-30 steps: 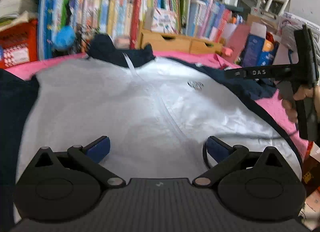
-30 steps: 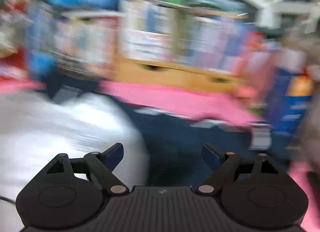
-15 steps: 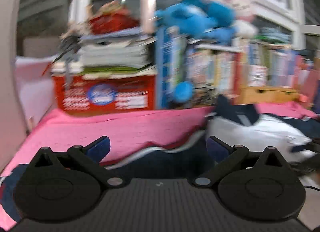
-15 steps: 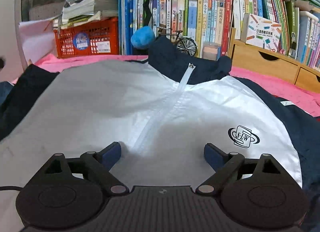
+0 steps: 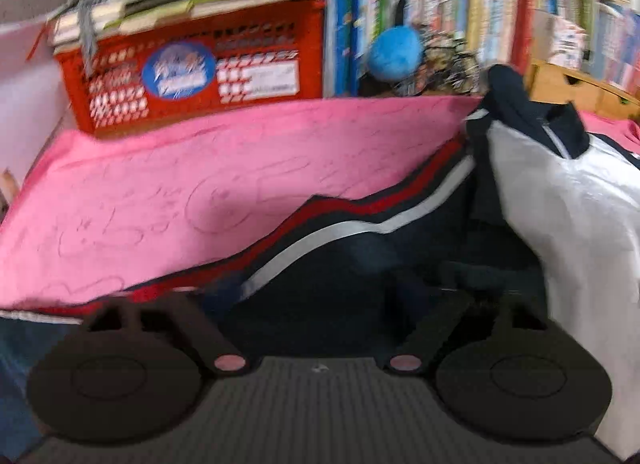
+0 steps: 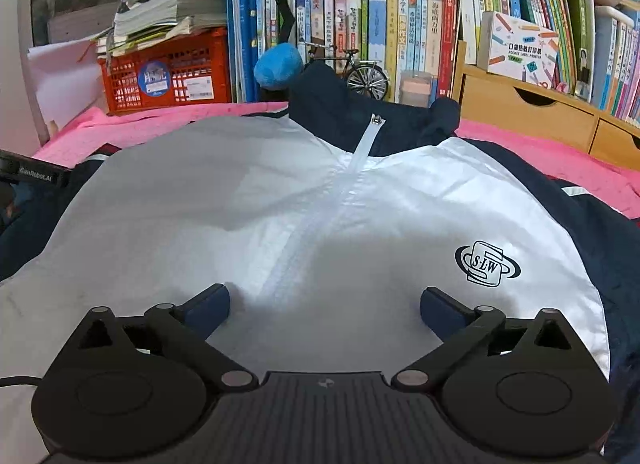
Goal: Fold clothes
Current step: 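Grasp the navy sleeve cuff with the left gripper and lift it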
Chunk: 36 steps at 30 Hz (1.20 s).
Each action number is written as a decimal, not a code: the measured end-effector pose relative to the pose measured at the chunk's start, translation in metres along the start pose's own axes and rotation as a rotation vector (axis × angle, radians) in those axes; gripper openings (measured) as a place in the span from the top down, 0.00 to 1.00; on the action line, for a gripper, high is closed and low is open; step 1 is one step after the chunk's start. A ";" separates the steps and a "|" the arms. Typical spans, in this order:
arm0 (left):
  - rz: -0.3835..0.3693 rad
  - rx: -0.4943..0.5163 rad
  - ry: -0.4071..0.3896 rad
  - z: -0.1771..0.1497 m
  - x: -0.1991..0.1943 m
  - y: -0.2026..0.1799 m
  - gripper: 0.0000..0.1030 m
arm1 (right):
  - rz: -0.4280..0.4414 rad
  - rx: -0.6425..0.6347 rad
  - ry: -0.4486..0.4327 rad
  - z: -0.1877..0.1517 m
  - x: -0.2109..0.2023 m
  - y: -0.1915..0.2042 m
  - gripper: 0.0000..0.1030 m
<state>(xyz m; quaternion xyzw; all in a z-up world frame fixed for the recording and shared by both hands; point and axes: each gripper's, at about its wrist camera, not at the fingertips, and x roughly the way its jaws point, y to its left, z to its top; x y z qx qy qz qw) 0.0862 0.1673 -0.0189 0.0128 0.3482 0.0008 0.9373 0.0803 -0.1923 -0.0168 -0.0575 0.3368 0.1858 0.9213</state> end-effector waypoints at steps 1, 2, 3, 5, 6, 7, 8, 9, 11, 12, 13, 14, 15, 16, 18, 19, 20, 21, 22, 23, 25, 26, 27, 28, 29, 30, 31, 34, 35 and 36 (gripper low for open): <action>-0.003 -0.010 -0.008 0.002 -0.002 -0.001 0.68 | 0.000 0.000 0.000 0.000 0.000 0.000 0.00; -0.007 -0.025 -0.016 0.004 -0.004 -0.002 0.76 | 0.000 0.000 0.000 0.000 0.000 0.000 0.00; -0.009 -0.045 -0.031 0.005 -0.006 -0.001 0.80 | 0.001 0.000 0.000 0.000 0.000 0.000 0.00; -0.030 -0.098 -0.059 0.007 -0.010 0.006 0.82 | 0.001 0.000 0.001 0.000 0.000 -0.001 0.00; -0.033 -0.124 -0.063 0.009 -0.010 0.012 0.79 | 0.001 0.000 0.001 0.000 0.000 -0.001 0.00; -0.032 -0.149 -0.064 0.011 -0.009 0.017 0.76 | 0.001 0.001 0.001 0.000 0.000 -0.001 0.00; -0.030 -0.174 -0.064 0.014 -0.007 0.023 0.56 | 0.002 0.001 0.001 0.000 0.000 -0.001 0.00; 0.001 -0.186 -0.059 0.016 -0.006 0.026 0.29 | 0.002 0.002 0.001 0.000 0.000 -0.001 0.00; -0.010 -0.142 -0.003 0.022 0.006 0.027 0.00 | 0.003 0.003 0.001 0.000 0.000 -0.001 0.00; -0.023 -0.115 0.028 0.025 0.012 0.027 0.00 | 0.003 0.003 0.001 0.000 0.000 -0.001 0.00; -0.067 -0.076 0.079 0.025 0.020 0.025 0.00 | 0.003 0.003 0.001 0.000 0.000 -0.001 0.00; -0.069 -0.011 0.078 0.023 0.021 0.018 0.00 | 0.003 0.003 0.001 0.000 0.000 -0.001 0.00; -0.074 0.050 0.067 0.019 0.019 0.010 0.00 | 0.003 0.003 0.001 0.000 0.000 -0.001 0.00; -0.081 0.073 0.046 0.016 0.017 0.006 0.04 | 0.002 0.003 0.001 0.000 0.000 -0.001 0.00; -0.090 0.060 0.018 0.014 0.011 0.004 0.32 | 0.002 0.004 0.001 0.000 0.001 -0.001 0.00; -0.080 0.043 0.009 0.014 0.009 0.004 0.44 | 0.002 0.004 0.001 0.000 0.001 -0.001 0.00; -0.065 0.023 0.002 0.014 0.008 0.005 0.61 | 0.002 0.004 0.001 0.000 0.001 -0.001 0.00; -0.049 0.003 -0.006 0.015 0.007 0.005 0.75 | 0.003 0.003 0.001 0.000 0.001 -0.001 0.00; -0.044 -0.025 -0.010 0.015 0.005 0.007 0.80 | 0.003 0.003 0.001 0.000 0.001 -0.001 0.00; -0.044 -0.047 -0.018 0.014 0.002 0.008 0.86 | 0.003 0.003 0.001 0.000 0.001 -0.001 0.00; -0.022 -0.059 -0.051 0.013 -0.003 0.010 0.92 | 0.003 0.003 0.001 0.000 0.001 -0.001 0.00; -0.004 -0.056 -0.070 0.015 -0.006 0.011 0.95 | 0.003 0.003 0.001 0.000 0.001 -0.001 0.00; 0.013 -0.056 -0.089 0.017 -0.008 0.012 0.96 | 0.003 0.003 0.001 0.000 0.001 -0.001 0.00; 0.029 -0.055 -0.108 0.020 -0.011 0.013 0.96 | 0.003 0.003 0.001 0.000 0.001 -0.001 0.00; 0.046 -0.054 -0.128 0.023 -0.014 0.013 0.96 | 0.003 0.003 0.001 0.000 0.001 -0.001 0.00; 0.066 -0.050 -0.150 0.027 -0.014 0.015 0.97 | 0.003 0.003 0.001 0.000 0.001 -0.002 0.00; 0.088 -0.047 -0.170 0.032 -0.015 0.017 0.97 | 0.003 0.003 0.001 0.000 0.001 -0.002 0.00; 0.141 -0.053 -0.201 0.051 -0.011 0.027 0.96 | 0.003 0.004 0.001 0.001 0.001 -0.002 0.00; 0.184 -0.033 -0.194 0.056 -0.002 0.029 0.96 | 0.003 0.004 0.001 0.001 0.001 -0.002 0.00; 0.232 -0.007 -0.182 0.060 0.009 0.031 0.96 | 0.003 0.004 0.002 0.001 0.001 -0.002 0.00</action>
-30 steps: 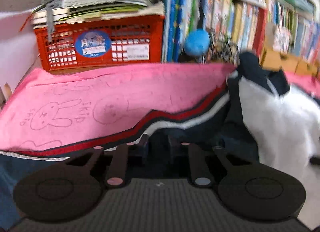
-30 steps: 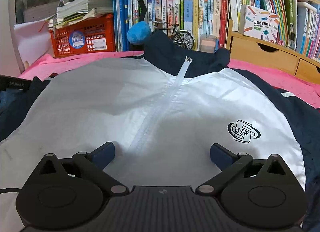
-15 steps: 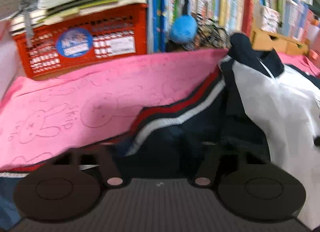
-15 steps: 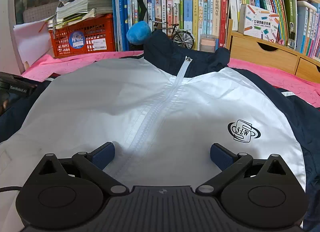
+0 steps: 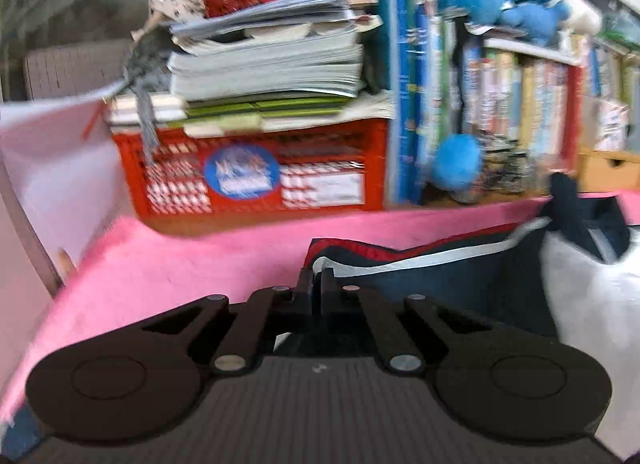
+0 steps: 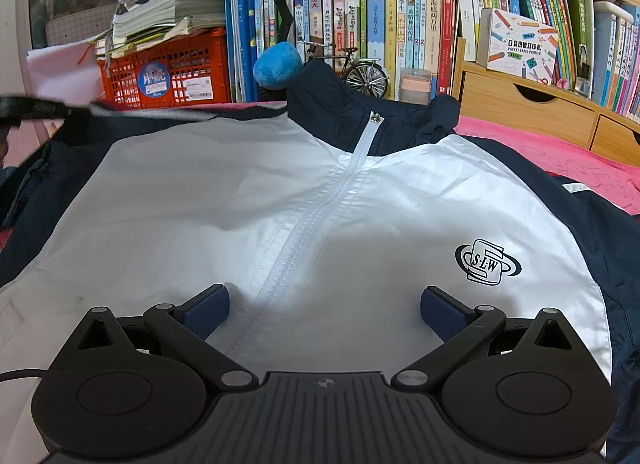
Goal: Fold clothes
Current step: 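Grasp the navy sleeve cuff with the left gripper and lift it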
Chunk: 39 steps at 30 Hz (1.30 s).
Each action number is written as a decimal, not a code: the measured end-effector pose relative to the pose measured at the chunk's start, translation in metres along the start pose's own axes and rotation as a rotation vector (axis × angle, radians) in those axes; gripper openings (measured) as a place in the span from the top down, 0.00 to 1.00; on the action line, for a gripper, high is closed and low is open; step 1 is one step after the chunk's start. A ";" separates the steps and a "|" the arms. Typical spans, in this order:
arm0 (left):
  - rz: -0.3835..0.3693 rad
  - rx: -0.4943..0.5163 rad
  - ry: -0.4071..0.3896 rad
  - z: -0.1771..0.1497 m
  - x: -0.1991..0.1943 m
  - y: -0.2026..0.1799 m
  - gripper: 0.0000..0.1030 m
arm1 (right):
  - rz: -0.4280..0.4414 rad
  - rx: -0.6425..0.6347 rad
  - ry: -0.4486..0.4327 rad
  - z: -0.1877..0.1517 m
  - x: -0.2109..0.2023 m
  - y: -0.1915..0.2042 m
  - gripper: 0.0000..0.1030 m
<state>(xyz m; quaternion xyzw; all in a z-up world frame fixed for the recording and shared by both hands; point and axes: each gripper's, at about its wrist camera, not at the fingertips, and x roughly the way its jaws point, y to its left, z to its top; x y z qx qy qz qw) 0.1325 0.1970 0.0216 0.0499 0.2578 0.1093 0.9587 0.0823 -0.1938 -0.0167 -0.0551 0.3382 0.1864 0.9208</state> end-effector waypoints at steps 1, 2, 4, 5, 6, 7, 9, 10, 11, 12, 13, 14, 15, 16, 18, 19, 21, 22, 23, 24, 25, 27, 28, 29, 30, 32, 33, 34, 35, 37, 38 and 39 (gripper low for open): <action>0.042 0.033 0.022 0.000 0.014 -0.002 0.96 | 0.000 0.001 0.000 0.000 0.000 0.000 0.00; 0.070 0.058 0.049 -0.001 0.027 -0.004 0.95 | 0.001 0.001 0.001 0.000 0.000 0.000 0.00; 0.159 0.107 0.091 -0.007 0.051 -0.006 0.98 | 0.002 0.001 0.001 0.000 0.000 -0.001 0.00; 0.228 0.136 0.104 -0.011 0.064 -0.007 0.99 | 0.002 0.001 0.001 0.001 0.000 -0.001 0.00; 0.297 0.165 0.117 -0.014 0.076 -0.007 0.99 | 0.002 0.001 0.001 0.001 0.000 -0.001 0.00; 0.331 0.157 0.157 -0.014 0.088 -0.002 0.99 | 0.003 0.001 0.001 0.001 0.000 -0.001 0.00; 0.326 0.073 0.186 -0.010 0.093 0.014 0.99 | 0.002 0.001 0.002 0.001 0.000 -0.001 0.00; 0.293 0.041 0.152 -0.007 0.084 0.019 0.99 | 0.002 0.001 0.002 0.001 0.000 0.000 0.00; 0.251 0.038 0.109 -0.004 0.070 0.020 0.97 | 0.003 0.001 0.002 0.001 0.000 -0.001 0.00; 0.210 0.045 0.066 -0.002 0.055 0.020 0.95 | 0.003 0.001 0.002 0.001 0.000 -0.001 0.00; 0.168 0.065 0.023 0.001 0.037 0.016 0.95 | 0.002 0.001 0.002 0.001 0.000 -0.001 0.00; 0.120 0.088 -0.011 0.004 0.018 0.009 0.95 | 0.002 0.001 0.002 0.001 0.000 0.000 0.00; 0.056 0.110 -0.044 0.007 -0.002 0.000 0.94 | 0.002 0.001 0.002 0.001 0.000 0.000 0.00; -0.022 0.135 -0.074 0.008 -0.023 -0.012 0.93 | 0.001 0.001 0.002 0.001 0.000 0.000 0.00; -0.168 0.166 -0.106 0.005 -0.058 -0.039 0.86 | 0.001 0.001 0.002 0.001 0.001 0.001 0.00; -0.232 0.187 -0.101 -0.001 -0.072 -0.056 0.85 | 0.001 0.001 0.002 0.001 0.001 0.001 0.00; -0.326 0.244 -0.081 -0.015 -0.090 -0.091 0.83 | 0.000 0.002 0.002 0.001 0.001 0.001 0.00; -0.339 0.292 -0.068 -0.025 -0.092 -0.109 0.83 | 0.000 0.002 0.002 0.001 0.001 0.001 0.00; -0.339 0.339 -0.048 -0.035 -0.090 -0.124 0.83 | 0.000 0.002 0.002 0.001 0.001 0.001 0.00; -0.318 0.376 -0.016 -0.044 -0.086 -0.137 0.83 | 0.000 0.002 0.002 0.001 0.001 0.001 0.00; -0.283 0.397 0.012 -0.052 -0.078 -0.143 0.83 | 0.000 0.002 0.002 0.001 0.001 0.001 0.00; -0.200 0.418 0.009 -0.066 -0.069 -0.143 0.82 | 0.000 0.002 0.001 0.001 0.001 0.000 0.00; -0.147 0.436 -0.011 -0.069 -0.067 -0.138 0.82 | 0.000 0.002 0.001 0.001 0.001 0.001 0.00; -0.098 0.445 -0.003 -0.070 -0.065 -0.131 0.82 | 0.002 0.003 0.001 0.001 0.002 0.000 0.00; -0.050 0.447 0.012 -0.070 -0.062 -0.123 0.82 | 0.002 0.002 0.001 0.001 0.002 0.001 0.00; 0.031 0.439 0.040 -0.069 -0.055 -0.104 0.81 | 0.003 0.000 -0.001 0.001 0.001 0.001 0.00; 0.060 0.423 0.051 -0.069 -0.051 -0.093 0.74 | 0.003 0.000 -0.004 0.001 0.001 0.001 0.00; 0.075 0.402 0.058 -0.066 -0.051 -0.084 0.72 | 0.007 -0.003 -0.010 0.001 -0.001 0.001 0.00; 0.084 0.383 0.060 -0.061 -0.056 -0.079 0.72 | 0.011 -0.007 -0.017 0.000 -0.004 0.001 0.00; 0.071 0.343 0.020 -0.052 -0.071 -0.077 0.74 | 0.009 0.007 -0.055 0.002 -0.012 -0.003 0.00; 0.032 0.322 -0.008 -0.046 -0.081 -0.080 0.74 | 0.007 0.014 -0.075 0.003 -0.016 -0.005 0.00; -0.014 0.301 -0.035 -0.039 -0.090 -0.085 0.74 | 0.006 0.022 -0.094 0.004 -0.020 -0.007 0.00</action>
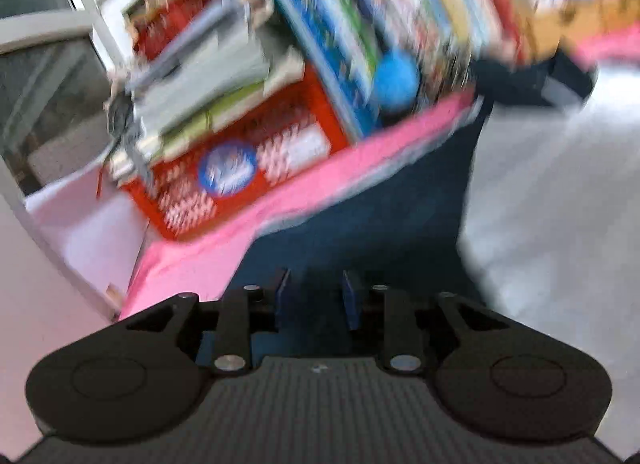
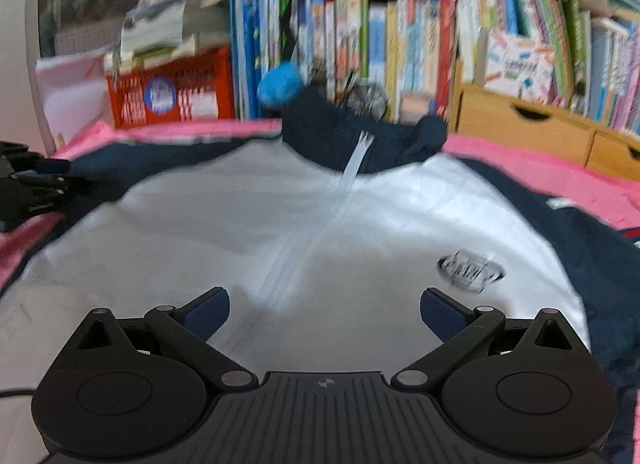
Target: Fold clothes
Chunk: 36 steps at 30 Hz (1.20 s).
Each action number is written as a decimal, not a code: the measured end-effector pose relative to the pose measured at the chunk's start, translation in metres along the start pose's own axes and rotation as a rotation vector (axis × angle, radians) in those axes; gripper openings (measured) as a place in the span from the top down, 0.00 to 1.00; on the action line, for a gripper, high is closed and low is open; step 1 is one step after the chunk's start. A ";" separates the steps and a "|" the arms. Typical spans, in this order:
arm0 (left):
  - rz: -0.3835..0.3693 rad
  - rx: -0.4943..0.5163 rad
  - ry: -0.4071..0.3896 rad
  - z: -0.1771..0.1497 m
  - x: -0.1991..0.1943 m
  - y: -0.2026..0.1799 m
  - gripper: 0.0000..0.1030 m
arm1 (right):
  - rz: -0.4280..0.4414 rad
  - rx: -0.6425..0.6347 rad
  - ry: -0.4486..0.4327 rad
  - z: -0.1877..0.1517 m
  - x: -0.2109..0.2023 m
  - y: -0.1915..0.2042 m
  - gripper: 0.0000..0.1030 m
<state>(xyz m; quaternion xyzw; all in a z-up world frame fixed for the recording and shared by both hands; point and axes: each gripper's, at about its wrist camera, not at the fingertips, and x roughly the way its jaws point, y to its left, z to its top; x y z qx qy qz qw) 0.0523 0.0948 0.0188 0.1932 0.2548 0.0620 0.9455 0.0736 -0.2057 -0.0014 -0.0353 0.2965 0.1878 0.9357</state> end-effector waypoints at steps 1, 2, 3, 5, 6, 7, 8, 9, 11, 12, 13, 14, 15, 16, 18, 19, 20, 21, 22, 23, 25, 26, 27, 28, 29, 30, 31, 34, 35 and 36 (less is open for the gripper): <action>-0.061 -0.027 -0.024 0.010 -0.007 -0.006 0.73 | -0.003 0.025 -0.011 0.003 -0.001 -0.005 0.00; -0.125 -0.049 -0.032 0.019 -0.009 -0.015 0.71 | -0.009 0.052 -0.013 0.007 0.000 -0.009 0.00; -0.188 -0.071 -0.024 0.028 -0.008 -0.028 0.70 | -0.011 0.072 -0.008 0.010 0.004 -0.012 0.00; -0.268 -0.099 0.010 0.038 0.001 -0.055 0.69 | 0.017 0.096 0.023 0.015 0.016 -0.016 0.00; -0.269 -0.100 0.031 0.038 0.009 -0.067 0.66 | 0.040 0.100 0.043 0.016 0.023 -0.017 0.00; -0.259 -0.099 0.052 0.037 0.018 -0.076 0.63 | 0.058 0.100 0.067 0.016 0.030 -0.019 0.00; -0.232 -0.098 0.085 0.033 0.028 -0.082 0.52 | 0.058 0.094 0.080 0.015 0.034 -0.021 0.00; -0.198 -0.098 0.121 0.028 0.038 -0.086 0.37 | 0.040 0.076 0.090 0.014 0.035 -0.025 0.00; -0.135 -0.113 0.089 0.017 0.042 -0.076 0.16 | -0.017 0.029 0.099 0.012 0.031 -0.037 0.00; -0.092 -0.100 0.087 0.013 0.043 -0.069 0.15 | -0.062 0.012 0.102 0.011 0.025 -0.049 0.00; -0.041 -0.078 0.089 0.010 0.045 -0.061 0.15 | -0.107 0.015 0.103 0.009 0.020 -0.065 0.00; 0.006 -0.060 0.090 0.006 0.047 -0.052 0.14 | -0.150 0.022 0.104 0.007 0.015 -0.081 0.00; 0.045 -0.052 0.093 0.002 0.050 -0.042 0.13 | -0.194 0.028 0.105 0.005 0.009 -0.098 0.00; 0.101 -0.047 0.104 -0.002 0.055 -0.032 0.13 | -0.231 0.064 0.101 0.006 0.003 -0.119 0.00; 0.204 -0.061 0.131 -0.009 0.066 -0.009 0.10 | -0.314 0.199 0.097 0.006 -0.008 -0.167 0.00; 0.232 -0.086 0.148 -0.011 0.069 0.003 0.10 | -0.367 0.260 0.086 0.002 -0.013 -0.189 0.00; 0.279 -0.098 0.172 -0.012 0.072 0.011 0.11 | -0.423 0.295 0.084 -0.001 -0.017 -0.205 0.00; 0.334 -0.106 0.199 -0.013 0.074 0.018 0.14 | -0.481 0.326 0.084 -0.004 -0.022 -0.220 0.00; 0.363 -0.120 0.227 -0.013 0.076 0.025 0.17 | -0.563 0.355 0.097 -0.005 -0.026 -0.229 0.00; 0.354 -0.155 0.235 -0.011 0.074 0.032 0.24 | -0.613 0.365 0.103 -0.005 -0.028 -0.233 0.01; 0.271 -0.231 0.201 -0.001 0.064 0.035 0.25 | -0.597 0.349 0.069 -0.003 -0.033 -0.229 0.02; 0.214 -0.263 0.174 0.006 0.056 0.033 0.25 | -0.566 0.342 0.039 -0.001 -0.033 -0.223 0.02; 0.166 -0.273 0.146 0.016 0.050 0.027 0.25 | -0.528 0.329 0.016 0.004 -0.029 -0.213 0.02; 0.118 -0.265 0.114 0.027 0.046 0.016 0.24 | -0.489 0.316 -0.004 0.009 -0.024 -0.202 0.02; 0.065 -0.251 0.087 0.036 0.043 0.004 0.21 | -0.431 0.296 -0.022 0.016 -0.016 -0.189 0.02; 0.003 -0.242 0.068 0.046 0.042 -0.010 0.19 | -0.370 0.274 -0.039 0.022 -0.008 -0.176 0.02; -0.069 -0.246 0.062 0.054 0.042 -0.025 0.18 | -0.269 0.263 -0.043 0.030 0.004 -0.163 0.02; -0.216 -0.266 0.072 0.064 0.052 -0.059 0.18 | 0.062 0.265 -0.024 0.049 0.042 -0.130 0.02; -0.227 -0.263 0.092 0.065 0.059 -0.069 0.18 | 0.123 0.260 -0.007 0.052 0.053 -0.120 0.02; -0.220 -0.253 0.116 0.065 0.066 -0.076 0.18 | 0.146 0.232 0.011 0.055 0.065 -0.109 0.02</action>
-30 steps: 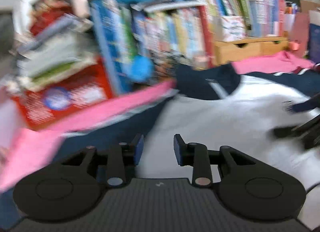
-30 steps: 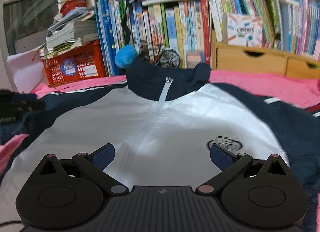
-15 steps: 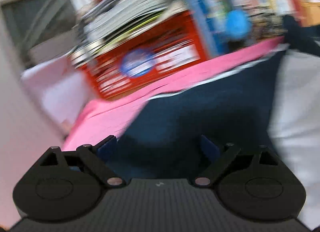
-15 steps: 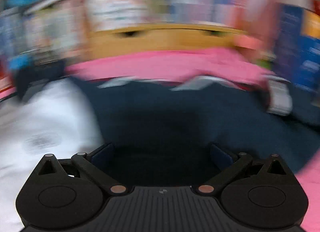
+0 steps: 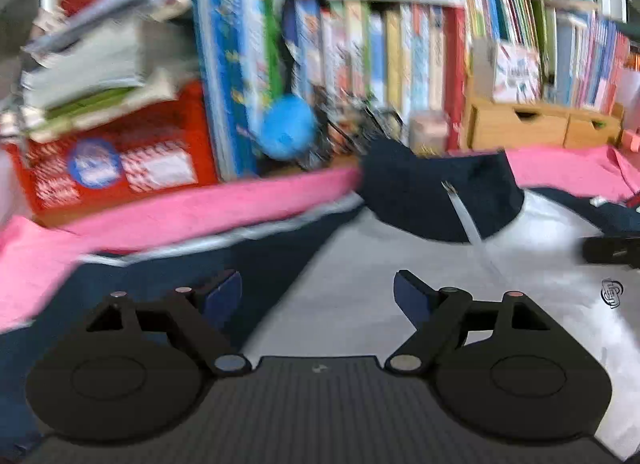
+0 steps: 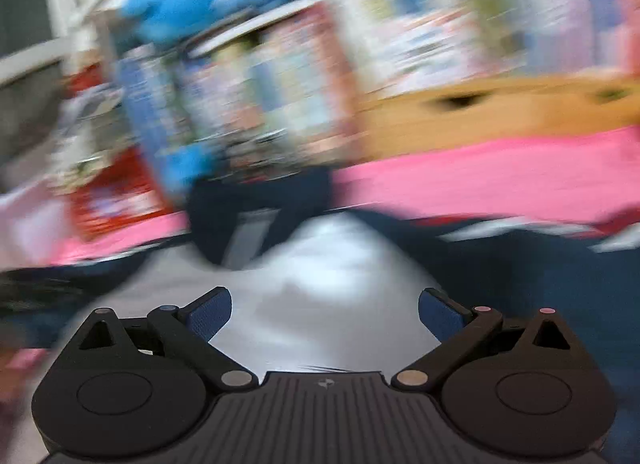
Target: Fold clothes
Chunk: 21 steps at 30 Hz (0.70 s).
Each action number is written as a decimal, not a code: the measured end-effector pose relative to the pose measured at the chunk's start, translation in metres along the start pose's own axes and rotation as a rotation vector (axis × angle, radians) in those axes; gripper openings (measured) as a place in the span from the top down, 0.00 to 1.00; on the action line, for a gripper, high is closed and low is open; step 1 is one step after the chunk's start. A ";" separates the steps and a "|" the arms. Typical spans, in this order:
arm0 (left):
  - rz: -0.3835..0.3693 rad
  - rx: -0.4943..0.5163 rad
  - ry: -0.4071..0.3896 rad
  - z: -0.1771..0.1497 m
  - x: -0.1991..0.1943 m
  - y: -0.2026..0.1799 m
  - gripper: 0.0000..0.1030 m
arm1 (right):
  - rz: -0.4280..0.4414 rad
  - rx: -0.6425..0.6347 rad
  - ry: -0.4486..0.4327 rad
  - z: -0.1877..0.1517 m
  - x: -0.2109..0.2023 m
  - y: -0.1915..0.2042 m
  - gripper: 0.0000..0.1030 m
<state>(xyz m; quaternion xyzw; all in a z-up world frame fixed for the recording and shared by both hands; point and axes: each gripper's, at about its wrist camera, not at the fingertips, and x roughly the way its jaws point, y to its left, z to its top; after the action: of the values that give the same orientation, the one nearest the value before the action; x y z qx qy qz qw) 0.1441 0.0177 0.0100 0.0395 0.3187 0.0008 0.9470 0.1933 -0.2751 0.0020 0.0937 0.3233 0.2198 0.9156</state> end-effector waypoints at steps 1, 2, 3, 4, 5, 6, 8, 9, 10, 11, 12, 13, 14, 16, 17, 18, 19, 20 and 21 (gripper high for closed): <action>0.018 0.008 0.025 -0.001 0.009 -0.003 0.18 | -0.028 -0.045 0.021 0.001 0.012 0.007 0.02; 0.049 0.018 0.045 -0.003 0.018 -0.003 0.18 | -0.063 -0.092 0.041 0.002 0.023 0.013 0.02; 0.085 0.029 0.062 -0.006 0.025 -0.001 0.15 | -0.111 -0.134 0.056 0.002 0.029 0.011 0.02; 0.104 0.027 0.051 -0.008 0.028 0.004 0.14 | -0.161 -0.175 0.071 0.001 0.033 0.007 0.02; 0.127 0.023 0.044 -0.008 0.028 0.012 0.14 | -0.211 -0.216 0.085 0.000 0.038 0.004 0.01; 0.175 0.023 0.041 -0.008 0.030 0.020 0.14 | -0.232 -0.221 0.076 0.000 0.035 -0.008 0.00; 0.264 0.037 0.017 -0.010 0.035 0.037 0.03 | -0.308 -0.172 0.076 0.005 0.026 -0.039 0.00; 0.293 0.040 0.009 -0.010 0.038 0.046 0.02 | -0.354 -0.139 0.061 0.007 0.020 -0.059 0.00; 0.303 0.018 0.013 -0.009 0.040 0.053 0.02 | -0.398 -0.082 0.049 0.009 0.011 -0.081 0.00; 0.306 -0.013 0.021 -0.007 0.042 0.060 0.01 | -0.443 -0.022 0.037 0.011 0.002 -0.104 0.00; 0.309 -0.044 0.029 -0.006 0.044 0.067 0.00 | -0.521 0.008 0.022 0.012 -0.005 -0.124 0.00; 0.312 -0.075 0.037 -0.004 0.046 0.074 0.00 | -0.581 0.033 0.004 0.012 -0.011 -0.144 0.00; 0.315 -0.084 0.039 -0.004 0.046 0.076 0.00 | -0.599 0.092 -0.009 0.012 -0.017 -0.164 0.00; 0.333 -0.061 0.035 -0.004 0.045 0.072 0.00 | -0.673 0.130 -0.026 0.011 -0.026 -0.184 0.00; 0.342 -0.049 0.034 -0.003 0.048 0.072 0.00 | -0.702 0.127 -0.029 0.010 -0.029 -0.189 0.00; 0.346 -0.044 0.033 -0.003 0.049 0.072 0.00 | -0.730 0.123 -0.033 0.010 -0.032 -0.194 0.00; 0.349 -0.042 0.034 -0.003 0.050 0.072 0.00 | -0.752 0.082 -0.028 0.008 -0.033 -0.193 0.00; 0.347 -0.045 0.034 -0.003 0.050 0.073 0.00 | -0.779 0.039 -0.028 0.007 -0.036 -0.194 0.01; 0.343 -0.051 0.035 -0.003 0.049 0.072 0.00 | -0.807 -0.004 -0.030 0.006 -0.039 -0.194 0.01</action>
<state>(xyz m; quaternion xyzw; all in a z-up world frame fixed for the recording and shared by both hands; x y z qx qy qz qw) 0.1831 0.0914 -0.0167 0.0693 0.3237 0.1712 0.9279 0.2365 -0.4654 -0.0323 -0.0395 0.3204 -0.1581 0.9332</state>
